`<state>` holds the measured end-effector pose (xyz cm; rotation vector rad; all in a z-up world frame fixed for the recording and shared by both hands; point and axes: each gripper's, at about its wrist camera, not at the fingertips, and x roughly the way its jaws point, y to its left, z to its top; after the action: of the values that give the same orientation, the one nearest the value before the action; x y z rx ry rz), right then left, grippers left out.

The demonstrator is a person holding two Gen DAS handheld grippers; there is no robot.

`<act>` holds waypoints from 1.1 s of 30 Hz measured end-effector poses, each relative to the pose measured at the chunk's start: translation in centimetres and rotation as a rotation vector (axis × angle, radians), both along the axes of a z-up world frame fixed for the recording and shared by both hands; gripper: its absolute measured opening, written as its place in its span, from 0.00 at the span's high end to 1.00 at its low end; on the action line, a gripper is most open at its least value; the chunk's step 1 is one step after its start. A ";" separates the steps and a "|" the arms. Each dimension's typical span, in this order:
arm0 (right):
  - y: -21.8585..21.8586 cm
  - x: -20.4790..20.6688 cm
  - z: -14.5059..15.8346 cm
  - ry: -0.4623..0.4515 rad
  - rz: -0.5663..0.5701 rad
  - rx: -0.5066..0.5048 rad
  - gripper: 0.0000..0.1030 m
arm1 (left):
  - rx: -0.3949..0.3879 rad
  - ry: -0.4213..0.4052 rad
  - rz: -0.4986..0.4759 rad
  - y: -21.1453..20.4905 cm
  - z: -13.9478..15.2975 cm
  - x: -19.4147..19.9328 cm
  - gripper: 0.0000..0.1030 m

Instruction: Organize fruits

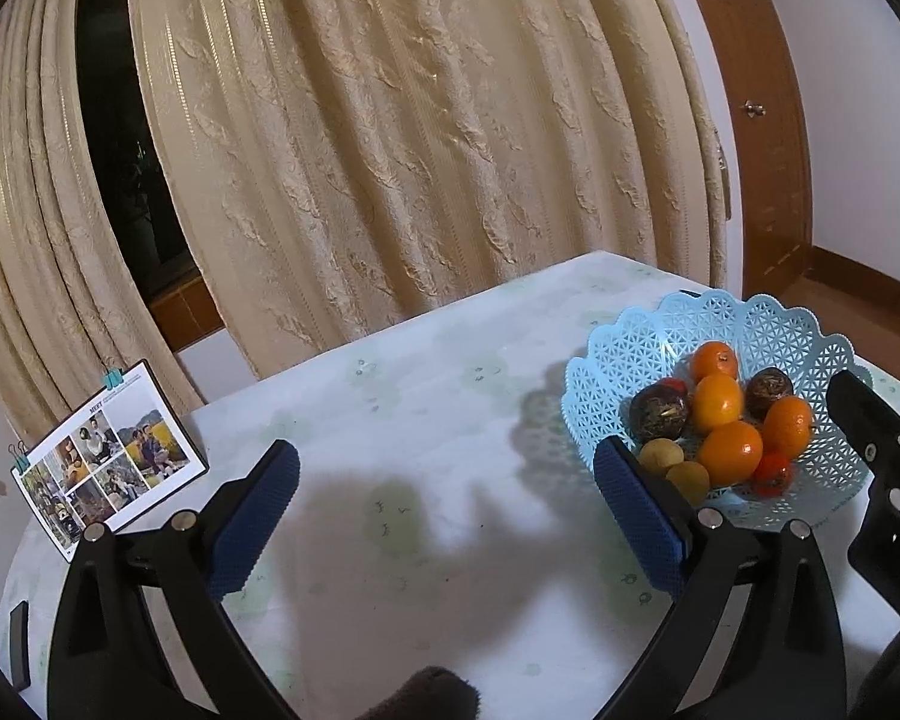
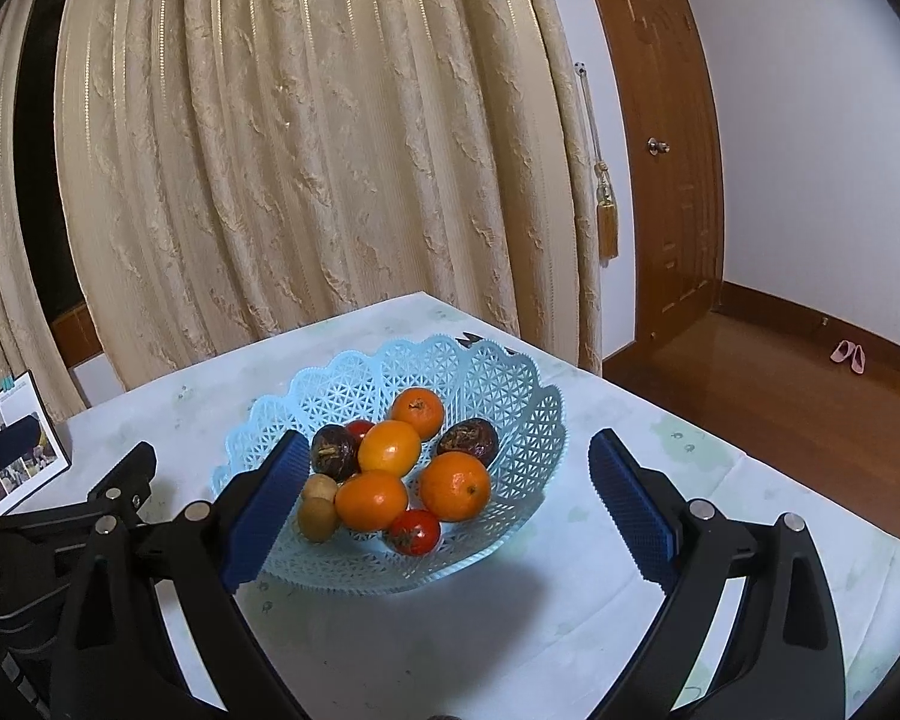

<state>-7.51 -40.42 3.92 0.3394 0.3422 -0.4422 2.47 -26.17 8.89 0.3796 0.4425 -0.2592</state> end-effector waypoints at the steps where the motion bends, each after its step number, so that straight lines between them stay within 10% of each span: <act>1: 0.0 0.1 0.0 0.002 0.001 -0.002 0.07 | 0.001 0.000 -0.001 -0.1 0.0 0.0 0.05; 33: -0.4 -0.2 -0.5 -0.002 -0.019 -0.001 0.07 | -0.004 0.033 -0.031 0.5 0.2 -0.7 0.05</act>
<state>-7.68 -40.86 3.40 0.3420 0.3369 -0.4607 1.73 -25.70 9.04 0.3787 0.4684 -0.2969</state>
